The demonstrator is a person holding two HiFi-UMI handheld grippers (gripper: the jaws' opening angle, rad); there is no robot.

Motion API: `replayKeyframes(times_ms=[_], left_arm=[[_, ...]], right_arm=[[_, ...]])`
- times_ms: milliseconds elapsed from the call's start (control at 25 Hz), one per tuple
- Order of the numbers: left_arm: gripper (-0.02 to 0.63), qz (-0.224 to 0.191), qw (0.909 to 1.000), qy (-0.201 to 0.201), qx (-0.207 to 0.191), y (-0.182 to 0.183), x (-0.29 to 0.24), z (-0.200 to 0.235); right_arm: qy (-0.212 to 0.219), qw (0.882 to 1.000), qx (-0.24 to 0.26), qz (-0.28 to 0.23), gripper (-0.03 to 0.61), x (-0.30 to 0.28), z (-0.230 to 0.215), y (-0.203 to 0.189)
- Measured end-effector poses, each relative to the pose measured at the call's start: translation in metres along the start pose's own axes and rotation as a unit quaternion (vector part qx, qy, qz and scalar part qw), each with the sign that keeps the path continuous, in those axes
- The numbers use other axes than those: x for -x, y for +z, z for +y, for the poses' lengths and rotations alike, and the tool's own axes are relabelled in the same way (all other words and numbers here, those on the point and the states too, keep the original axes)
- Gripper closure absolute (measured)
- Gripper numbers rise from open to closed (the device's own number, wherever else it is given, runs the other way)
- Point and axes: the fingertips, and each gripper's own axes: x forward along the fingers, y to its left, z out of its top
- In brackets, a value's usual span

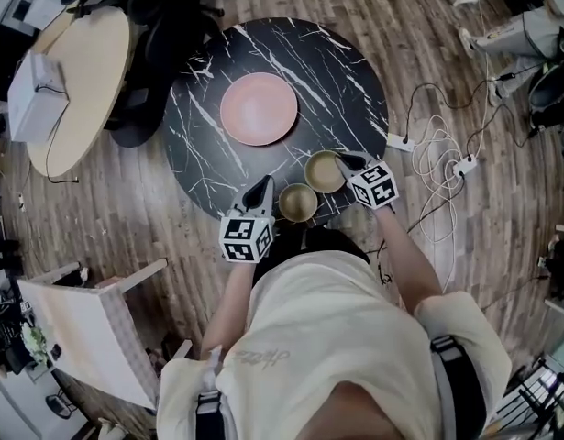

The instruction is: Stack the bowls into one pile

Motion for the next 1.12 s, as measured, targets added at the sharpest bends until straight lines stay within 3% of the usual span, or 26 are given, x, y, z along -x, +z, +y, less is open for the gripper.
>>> replayKeyframes(times_ms=[400,720,1120], left_arm=[[0.594,-0.014,0.9993,0.027,0.024,-0.01,0.028,0.031],[0.594,-0.018,0.9981,0.04,0.043,-0.02,0.047,0.049],[0.594,0.002,0.9984,0.028,0.049,-0.034,0.053,0.059]], right_arm=[[0.034,0.999,0.039,0.013,0.554,-0.02,0.047,0.021],[0.059,0.995,0.062,0.05,0.554,-0.036,0.083,-0.003],[0.06,0.995,0.043,0.072,0.554,-0.046,0.1,-0.027]])
